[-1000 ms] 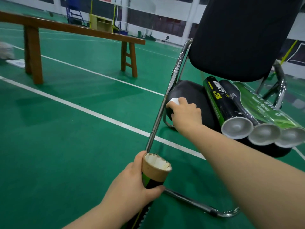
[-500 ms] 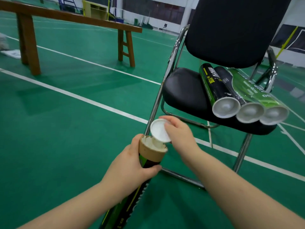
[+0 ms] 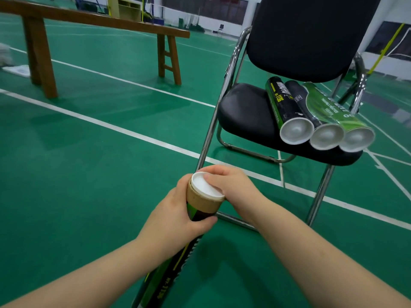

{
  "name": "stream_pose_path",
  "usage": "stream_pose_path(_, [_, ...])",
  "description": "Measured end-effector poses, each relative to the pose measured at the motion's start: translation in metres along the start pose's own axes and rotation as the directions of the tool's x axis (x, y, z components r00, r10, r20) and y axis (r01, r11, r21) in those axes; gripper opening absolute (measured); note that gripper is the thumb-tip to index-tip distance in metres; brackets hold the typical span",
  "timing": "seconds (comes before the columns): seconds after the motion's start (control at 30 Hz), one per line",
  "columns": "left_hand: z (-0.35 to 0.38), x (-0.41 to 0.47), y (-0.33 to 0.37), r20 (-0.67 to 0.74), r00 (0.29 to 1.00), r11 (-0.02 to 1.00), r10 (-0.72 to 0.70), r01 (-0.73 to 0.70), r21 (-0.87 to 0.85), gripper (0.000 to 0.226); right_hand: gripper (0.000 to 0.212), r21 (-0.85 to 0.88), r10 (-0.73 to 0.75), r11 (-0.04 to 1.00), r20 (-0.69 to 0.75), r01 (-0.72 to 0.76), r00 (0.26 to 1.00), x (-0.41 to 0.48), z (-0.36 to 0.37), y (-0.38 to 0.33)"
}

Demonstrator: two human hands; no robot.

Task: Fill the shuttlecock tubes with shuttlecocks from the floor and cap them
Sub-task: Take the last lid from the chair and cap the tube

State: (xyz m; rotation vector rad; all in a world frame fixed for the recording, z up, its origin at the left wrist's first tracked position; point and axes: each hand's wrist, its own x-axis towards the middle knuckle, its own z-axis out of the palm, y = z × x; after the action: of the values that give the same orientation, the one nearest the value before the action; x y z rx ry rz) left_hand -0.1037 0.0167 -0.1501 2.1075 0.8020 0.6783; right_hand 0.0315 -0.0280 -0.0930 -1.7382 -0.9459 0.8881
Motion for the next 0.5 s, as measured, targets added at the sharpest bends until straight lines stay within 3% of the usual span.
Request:
stream_pose_path(0.2, [0.001, -0.005, 0.003, 0.015, 1.000, 1.000, 0.000, 0.000, 0.005, 0.079, 0.022, -0.190, -0.042, 0.981, 0.004, 0.042, 0.999, -0.009, -0.001, -0.003])
stream_pose_path(0.5, [0.003, -0.010, 0.008, 0.000, 1.000, 0.999, -0.023, 0.023, 0.043, 0.077, 0.028, -0.495, 0.013, 0.869, 0.008, -0.008, 1.000, -0.017, 0.002, -0.009])
